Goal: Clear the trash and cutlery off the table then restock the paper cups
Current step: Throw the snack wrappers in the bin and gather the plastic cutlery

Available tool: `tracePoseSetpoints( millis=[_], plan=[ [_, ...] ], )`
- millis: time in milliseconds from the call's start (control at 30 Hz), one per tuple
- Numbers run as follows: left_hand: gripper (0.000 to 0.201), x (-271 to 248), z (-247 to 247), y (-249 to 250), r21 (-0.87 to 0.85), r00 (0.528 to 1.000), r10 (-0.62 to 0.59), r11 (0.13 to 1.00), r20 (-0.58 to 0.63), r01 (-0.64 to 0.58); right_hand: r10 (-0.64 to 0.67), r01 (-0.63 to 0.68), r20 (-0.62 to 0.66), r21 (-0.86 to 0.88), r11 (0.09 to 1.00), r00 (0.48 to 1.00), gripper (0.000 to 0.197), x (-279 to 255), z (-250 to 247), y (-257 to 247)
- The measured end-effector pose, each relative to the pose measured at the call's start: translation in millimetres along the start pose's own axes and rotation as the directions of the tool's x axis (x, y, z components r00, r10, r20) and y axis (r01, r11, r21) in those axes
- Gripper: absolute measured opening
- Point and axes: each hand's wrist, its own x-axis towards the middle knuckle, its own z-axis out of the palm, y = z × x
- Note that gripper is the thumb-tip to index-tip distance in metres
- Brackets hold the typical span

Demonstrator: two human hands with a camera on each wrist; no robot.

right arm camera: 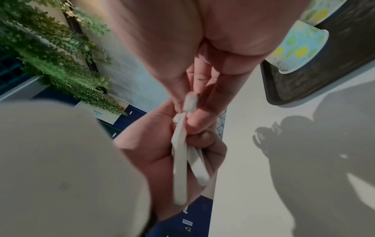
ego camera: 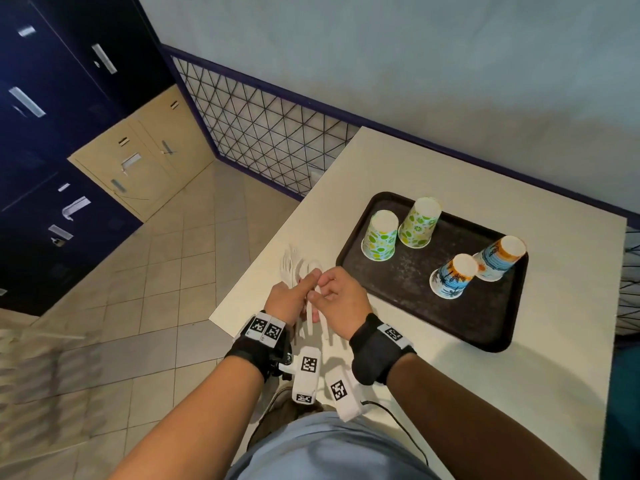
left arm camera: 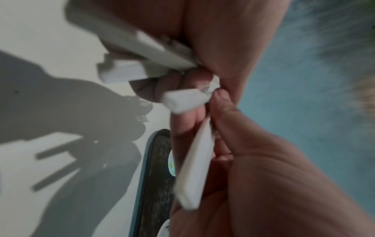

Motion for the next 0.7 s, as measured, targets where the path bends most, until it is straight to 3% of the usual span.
tracePoseSetpoints(
  millis=[167,433,567,700],
  plan=[
    [0.062,-9.5,3.9,-2.2,0.006,1.0,0.018,1.0,-0.016,-0.018,0.067,-0.073,0.059,0.114,0.991,0.996,0.022,-10.9,-8.6,-2.3],
    [0.055,-18.7,8.3,-6.1,-0.107,0.999,-0.001,0.994,0.042,0.005,-0.007,0.027,0.138,-0.149,0.988,0.99,0.022,-21.4,-15.6,2.8],
    [0.064,-21.2,3.5,-7.6,-0.084,0.995,-0.1,0.991,-0.001,0.1,-0.051,0.08,0.204,-0.138,0.987,0.978,0.012,-27.6,-21.4,0.4],
    [0.054,-26.3,3.5,-15.1,-0.273,0.994,-0.098,0.956,0.042,0.106,-0.102,0.151,0.228,-0.21,0.966,0.968,0.011,-35.8,-29.1,5.3]
  ],
)
